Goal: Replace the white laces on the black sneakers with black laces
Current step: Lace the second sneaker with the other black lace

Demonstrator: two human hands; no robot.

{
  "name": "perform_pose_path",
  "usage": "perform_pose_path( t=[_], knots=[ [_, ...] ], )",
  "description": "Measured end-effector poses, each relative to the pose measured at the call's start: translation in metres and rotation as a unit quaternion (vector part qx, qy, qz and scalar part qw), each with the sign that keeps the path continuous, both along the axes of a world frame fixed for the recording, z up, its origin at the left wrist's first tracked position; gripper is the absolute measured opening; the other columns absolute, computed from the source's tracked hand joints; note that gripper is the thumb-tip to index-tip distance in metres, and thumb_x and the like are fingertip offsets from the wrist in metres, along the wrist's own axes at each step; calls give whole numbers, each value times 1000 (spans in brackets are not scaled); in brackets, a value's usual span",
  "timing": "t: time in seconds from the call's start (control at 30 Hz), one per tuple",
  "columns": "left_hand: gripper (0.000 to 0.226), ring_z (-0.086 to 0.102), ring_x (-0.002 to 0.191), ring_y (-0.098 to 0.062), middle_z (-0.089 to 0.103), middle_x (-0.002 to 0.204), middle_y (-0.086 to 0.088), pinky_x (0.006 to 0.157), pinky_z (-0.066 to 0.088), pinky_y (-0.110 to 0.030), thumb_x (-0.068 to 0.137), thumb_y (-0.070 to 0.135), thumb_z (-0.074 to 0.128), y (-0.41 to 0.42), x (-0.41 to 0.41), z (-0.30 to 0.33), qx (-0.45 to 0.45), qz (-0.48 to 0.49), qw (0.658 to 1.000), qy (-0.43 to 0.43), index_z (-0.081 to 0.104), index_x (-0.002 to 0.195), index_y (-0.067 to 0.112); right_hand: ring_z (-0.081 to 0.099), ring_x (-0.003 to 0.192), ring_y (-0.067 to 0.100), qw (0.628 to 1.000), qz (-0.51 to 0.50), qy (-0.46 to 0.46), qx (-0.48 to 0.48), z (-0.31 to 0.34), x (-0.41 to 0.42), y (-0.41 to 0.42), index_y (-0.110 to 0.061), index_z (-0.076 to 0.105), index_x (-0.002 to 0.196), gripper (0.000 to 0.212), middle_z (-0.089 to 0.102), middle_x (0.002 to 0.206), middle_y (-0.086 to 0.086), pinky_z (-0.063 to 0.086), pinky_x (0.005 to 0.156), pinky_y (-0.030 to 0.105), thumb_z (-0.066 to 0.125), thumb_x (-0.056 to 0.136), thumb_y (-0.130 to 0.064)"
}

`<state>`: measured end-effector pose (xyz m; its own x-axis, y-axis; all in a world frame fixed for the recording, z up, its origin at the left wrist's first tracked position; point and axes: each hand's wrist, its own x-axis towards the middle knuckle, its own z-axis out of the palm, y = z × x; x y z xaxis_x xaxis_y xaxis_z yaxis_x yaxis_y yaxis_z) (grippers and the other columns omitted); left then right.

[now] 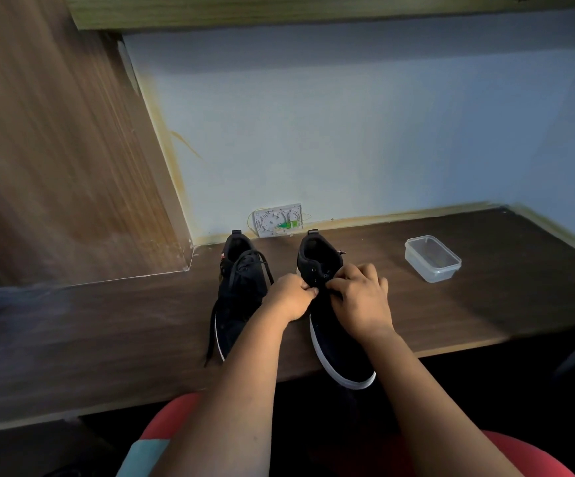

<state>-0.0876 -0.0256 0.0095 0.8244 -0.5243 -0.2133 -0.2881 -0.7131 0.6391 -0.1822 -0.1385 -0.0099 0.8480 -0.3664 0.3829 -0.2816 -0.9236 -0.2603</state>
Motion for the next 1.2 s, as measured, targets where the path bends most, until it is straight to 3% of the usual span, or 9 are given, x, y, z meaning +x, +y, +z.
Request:
perform_pose_path(
  t=[0.17,0.37,0.53,0.63,0.73,0.8,0.9,1.07,1.2],
  knots=[
    [17,52,108,-24,66,105,5,94,38,-41,94,36,56,13,3,15,34,17,993,-115,63,81,28,40,107,25,999,-9,-9,43,2,-1,-3,-32,70,107,21,59,112,-9,25,75,35,55,91,-31],
    [45,52,68,-27,46,60,-4,78,47,-40,93,41,55,36,24,26,54,63,994,-68,46,57,15,54,86,30,984,-5,-161,73,7,-2,23,-20,65,109,39,67,93,0,47,72,40,42,76,-18],
    [38,54,63,-34,46,56,-6,65,45,-35,81,24,60,55,41,34,-47,195,979,-46,44,47,16,55,95,30,978,138,97,-126,-11,3,64,-21,70,91,25,68,76,-2,43,76,39,64,67,-25],
    [24,48,120,-38,60,120,-8,95,44,-44,83,19,51,64,28,39,84,185,975,-88,70,97,22,58,87,29,976,132,107,-136,-19,3,70,-19,67,66,5,64,60,-3,43,72,37,71,63,-18],
    [26,47,122,-28,56,123,-1,100,42,-39,90,15,54,59,21,40,26,96,985,-139,65,105,33,49,96,28,994,110,20,0,-2,5,60,-20,68,84,13,63,73,-1,34,75,37,60,86,-31],
    [10,60,103,-18,66,104,4,92,49,-36,93,28,57,52,9,42,-83,7,993,-78,65,89,30,46,96,26,988,101,-36,111,19,2,54,-20,67,90,18,51,69,-7,33,74,35,56,92,-34],
    [35,61,71,-16,63,76,1,86,48,-35,99,45,46,45,-5,49,-115,-64,990,58,64,84,18,48,95,24,980,93,-68,164,36,-4,37,-24,67,91,12,56,72,-7,41,79,37,56,92,-30],
    [29,55,90,-7,64,94,8,85,43,-30,96,39,54,53,-7,63,-122,-85,988,31,70,78,23,59,78,11,941,86,-58,323,45,-10,8,-21,63,87,18,63,76,-13,39,66,8,50,95,-13],
    [27,49,66,-1,57,72,12,70,38,-23,95,27,58,58,-8,77,-311,-9,949,46,63,70,18,60,88,16,917,21,-50,396,43,-14,-13,-17,65,88,22,67,87,-4,43,79,24,46,98,-15]
  ],
)
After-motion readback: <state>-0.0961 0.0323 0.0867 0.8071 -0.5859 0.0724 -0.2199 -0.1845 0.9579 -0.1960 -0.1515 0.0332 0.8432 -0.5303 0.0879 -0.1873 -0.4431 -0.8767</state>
